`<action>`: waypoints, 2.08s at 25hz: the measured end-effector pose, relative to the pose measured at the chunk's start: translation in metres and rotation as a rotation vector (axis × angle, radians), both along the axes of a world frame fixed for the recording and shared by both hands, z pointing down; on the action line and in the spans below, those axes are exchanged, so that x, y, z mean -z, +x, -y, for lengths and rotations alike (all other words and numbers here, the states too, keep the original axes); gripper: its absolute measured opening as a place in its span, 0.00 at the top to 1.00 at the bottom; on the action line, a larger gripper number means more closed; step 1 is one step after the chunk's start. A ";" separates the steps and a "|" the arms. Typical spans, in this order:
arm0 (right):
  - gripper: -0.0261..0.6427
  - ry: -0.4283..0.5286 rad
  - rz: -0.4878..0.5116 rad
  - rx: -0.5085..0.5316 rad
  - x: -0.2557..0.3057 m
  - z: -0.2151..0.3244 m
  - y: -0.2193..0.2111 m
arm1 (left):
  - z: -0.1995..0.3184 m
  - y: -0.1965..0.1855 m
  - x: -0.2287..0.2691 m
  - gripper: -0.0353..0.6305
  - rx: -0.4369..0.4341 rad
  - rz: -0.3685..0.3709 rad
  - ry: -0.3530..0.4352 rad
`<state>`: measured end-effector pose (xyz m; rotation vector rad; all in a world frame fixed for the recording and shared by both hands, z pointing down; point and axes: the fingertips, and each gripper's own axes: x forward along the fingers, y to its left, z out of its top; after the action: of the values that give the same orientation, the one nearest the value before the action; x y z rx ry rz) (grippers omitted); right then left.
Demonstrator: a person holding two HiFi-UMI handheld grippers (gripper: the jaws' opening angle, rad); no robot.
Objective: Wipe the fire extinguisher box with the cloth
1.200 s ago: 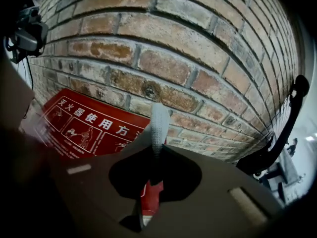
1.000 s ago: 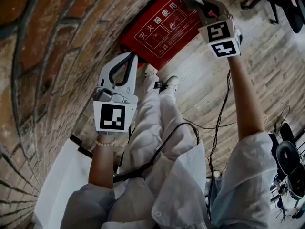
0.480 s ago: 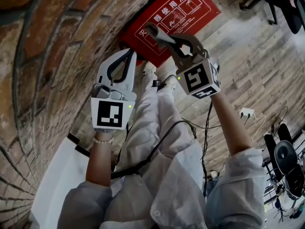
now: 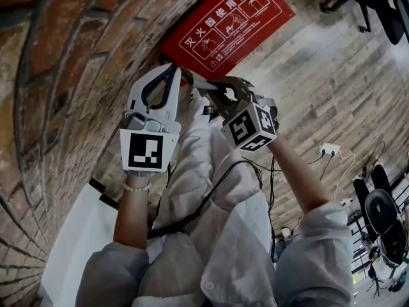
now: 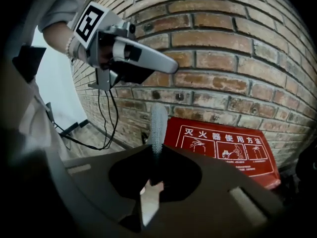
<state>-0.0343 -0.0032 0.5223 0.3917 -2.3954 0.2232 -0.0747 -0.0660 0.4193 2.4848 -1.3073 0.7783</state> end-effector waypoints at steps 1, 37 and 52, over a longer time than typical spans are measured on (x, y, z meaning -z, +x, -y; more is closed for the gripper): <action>0.93 -0.003 -0.008 0.008 -0.004 -0.004 0.000 | 0.000 0.000 0.000 0.95 0.000 0.000 0.000; 0.93 -0.001 -0.118 0.041 -0.059 0.005 0.008 | 0.001 0.009 -0.011 0.95 -0.030 0.008 -0.022; 0.93 0.038 -0.159 -0.043 -0.060 0.038 0.042 | 0.006 0.016 -0.011 0.95 -0.025 0.000 -0.016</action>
<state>0.0077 -0.0410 0.5818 0.4611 -2.2390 0.1600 -0.0586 -0.0715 0.4305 2.4931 -1.2666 0.7911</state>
